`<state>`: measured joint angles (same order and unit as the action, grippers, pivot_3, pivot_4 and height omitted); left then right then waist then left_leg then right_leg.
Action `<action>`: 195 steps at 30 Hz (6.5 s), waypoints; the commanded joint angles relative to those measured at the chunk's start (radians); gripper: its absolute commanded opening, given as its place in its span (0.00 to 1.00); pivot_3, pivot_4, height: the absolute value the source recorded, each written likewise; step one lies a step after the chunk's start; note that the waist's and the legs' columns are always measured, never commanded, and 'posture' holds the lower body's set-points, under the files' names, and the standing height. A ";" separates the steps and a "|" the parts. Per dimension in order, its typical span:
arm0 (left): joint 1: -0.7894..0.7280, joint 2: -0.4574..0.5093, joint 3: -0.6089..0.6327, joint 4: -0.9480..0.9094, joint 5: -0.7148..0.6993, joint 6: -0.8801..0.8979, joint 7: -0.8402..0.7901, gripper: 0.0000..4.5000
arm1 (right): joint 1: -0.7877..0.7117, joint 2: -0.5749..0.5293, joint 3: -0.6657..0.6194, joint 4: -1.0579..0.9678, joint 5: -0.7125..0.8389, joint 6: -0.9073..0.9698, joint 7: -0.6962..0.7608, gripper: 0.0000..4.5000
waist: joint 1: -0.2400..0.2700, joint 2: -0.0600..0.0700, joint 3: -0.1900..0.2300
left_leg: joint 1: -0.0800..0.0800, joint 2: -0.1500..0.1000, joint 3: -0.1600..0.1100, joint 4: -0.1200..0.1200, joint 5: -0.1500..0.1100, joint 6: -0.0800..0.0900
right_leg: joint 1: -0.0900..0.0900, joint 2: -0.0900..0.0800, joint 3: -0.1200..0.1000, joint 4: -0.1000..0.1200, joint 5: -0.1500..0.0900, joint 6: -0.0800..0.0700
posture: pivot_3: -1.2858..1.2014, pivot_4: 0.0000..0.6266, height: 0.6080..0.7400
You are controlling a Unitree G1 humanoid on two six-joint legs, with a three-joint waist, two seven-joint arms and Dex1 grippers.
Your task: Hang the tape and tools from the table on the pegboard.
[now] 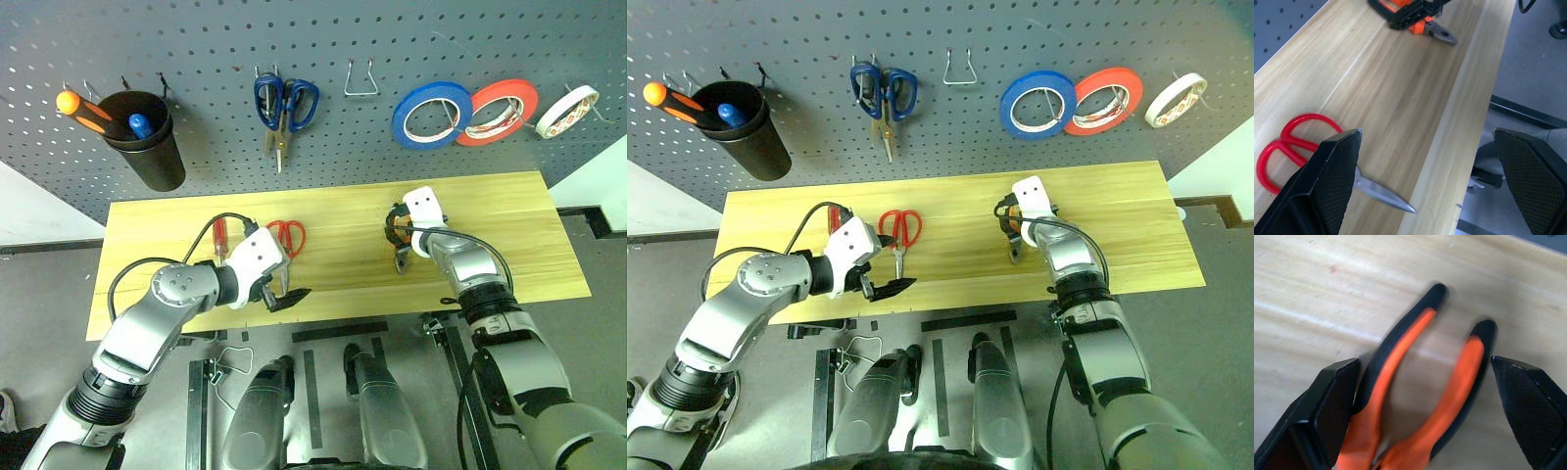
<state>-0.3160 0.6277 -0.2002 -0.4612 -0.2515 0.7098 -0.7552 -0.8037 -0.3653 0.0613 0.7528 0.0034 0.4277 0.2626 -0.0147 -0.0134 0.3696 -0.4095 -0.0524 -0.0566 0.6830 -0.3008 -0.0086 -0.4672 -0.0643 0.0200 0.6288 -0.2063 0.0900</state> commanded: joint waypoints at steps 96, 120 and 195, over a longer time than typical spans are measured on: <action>0.032 -0.205 0.149 0.079 -0.136 -0.477 -0.014 1.00 | -0.083 0.158 -0.146 -1.040 0.370 -0.033 0.011 0.48 | -0.002 -0.001 -0.001 | -0.013 0.000 0.000 0.002 0.006 -0.009 | -0.014 -0.001 -0.003 0.003 0.001 0.000 | 0.54 0.53 1.00; 0.051 -0.220 0.143 0.050 -0.135 -0.489 0.023 1.00 | -0.271 0.203 -0.133 -0.563 0.240 -0.322 0.026 0.48 | -0.005 -0.001 -0.001 | -0.014 0.000 0.000 0.003 0.007 -0.009 | -0.015 -0.001 -0.004 0.004 0.001 -0.001 | 0.54 0.54 1.00; 0.151 -0.170 0.201 -0.051 -0.124 -0.354 0.154 1.00 | 0.500 -0.128 -0.261 -1.260 0.443 0.161 0.245 1.00 | 0.001 -0.002 -0.014 | -0.012 -0.001 -0.001 0.011 0.007 -0.009 | -0.010 -0.001 -0.004 0.008 0.001 0.000 | 0.54 0.45 1.00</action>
<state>-0.1756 0.4542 -0.0105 -0.4566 -0.3607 0.3204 -0.6254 -0.3207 -0.4692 -0.1762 -0.4187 0.3799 0.5604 0.4629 -0.0134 -0.0155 0.3554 -0.4195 -0.0530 -0.0575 0.6950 -0.2950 -0.0154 -0.4750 -0.0651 0.0163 0.6375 -0.2053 0.0896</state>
